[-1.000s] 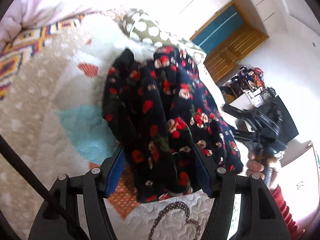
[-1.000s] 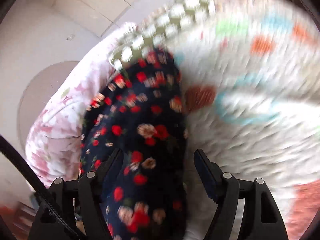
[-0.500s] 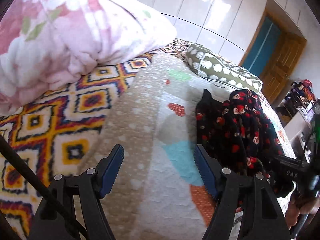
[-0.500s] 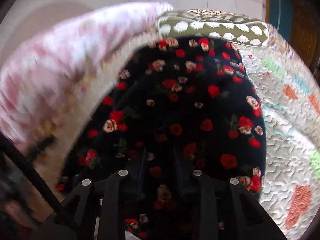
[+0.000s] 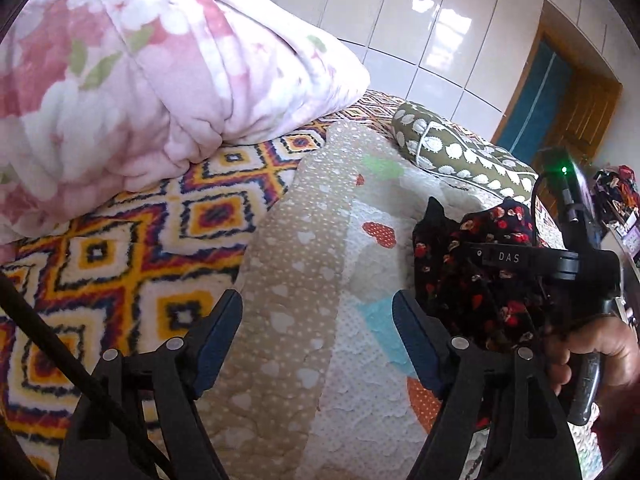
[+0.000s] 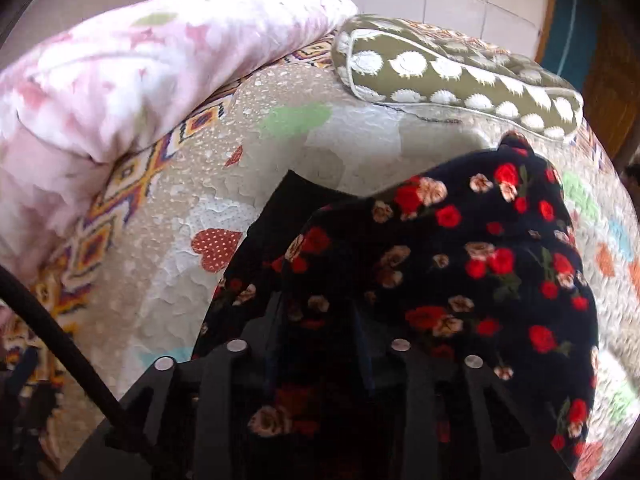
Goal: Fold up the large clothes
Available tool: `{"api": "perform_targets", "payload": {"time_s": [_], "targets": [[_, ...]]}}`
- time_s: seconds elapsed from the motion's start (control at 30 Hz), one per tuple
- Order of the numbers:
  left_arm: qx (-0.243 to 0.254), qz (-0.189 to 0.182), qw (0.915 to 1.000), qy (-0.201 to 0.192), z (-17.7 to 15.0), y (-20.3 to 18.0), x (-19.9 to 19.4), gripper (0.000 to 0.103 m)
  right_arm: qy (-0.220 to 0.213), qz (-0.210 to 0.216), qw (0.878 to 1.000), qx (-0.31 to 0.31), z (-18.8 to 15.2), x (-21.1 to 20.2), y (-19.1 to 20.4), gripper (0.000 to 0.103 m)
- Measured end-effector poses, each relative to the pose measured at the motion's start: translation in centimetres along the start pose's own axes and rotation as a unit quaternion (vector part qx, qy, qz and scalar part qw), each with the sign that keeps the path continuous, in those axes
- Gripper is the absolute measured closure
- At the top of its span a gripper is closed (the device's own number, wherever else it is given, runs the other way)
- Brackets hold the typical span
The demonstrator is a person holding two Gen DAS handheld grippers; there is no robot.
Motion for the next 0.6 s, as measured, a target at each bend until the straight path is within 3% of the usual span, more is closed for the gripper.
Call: {"api": "perform_targets", "payload": {"time_s": [0.2, 0.3, 0.43, 0.5, 0.57, 0.6], "targets": [[-0.006, -0.003, 1.0000, 0.002, 0.0, 0.3, 0.0, 0.026, -0.097, 0.051, 0.994, 0.028, -2.9, -8.8, -0.1, 0.065], [-0.006, -0.002, 1.0000, 0.003, -0.1, 0.3, 0.1, 0.026, -0.120, 0.034, 0.992, 0.019, -6.7, -11.1, 0.7, 0.065], [0.002, 0.001, 1.0000, 0.006, -0.4, -0.1, 0.1, 0.026, -0.063, 0.043, 0.997, -0.019, -12.0, -9.0, 2.8, 0.063], [0.007, -0.001, 0.9999, 0.008, -0.6, -0.4, 0.0, 0.026, -0.074, 0.032, 0.996, -0.050, -14.0, -9.8, 4.1, 0.063], [0.016, 0.001, 0.9999, 0.005, -0.7, -0.8, -0.1, 0.025, -0.074, 0.060, 0.994, -0.047, -15.0, -11.4, 4.0, 0.060], [0.018, 0.001, 0.9998, 0.004, -0.8, -1.0, -0.2, 0.025, -0.067, 0.096, 0.993, -0.034, -15.5, -12.4, 3.7, 0.054]]}}
Point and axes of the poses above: each gripper's, at about its wrist camera, not at the fingertips, and x roughly the way its jaws point, y to its left, z to its top, the point moved 1 cm from there along x, roughly the way its jaws point, and after that the axes turned 5 degrees about -y, right-handed, at the moved point
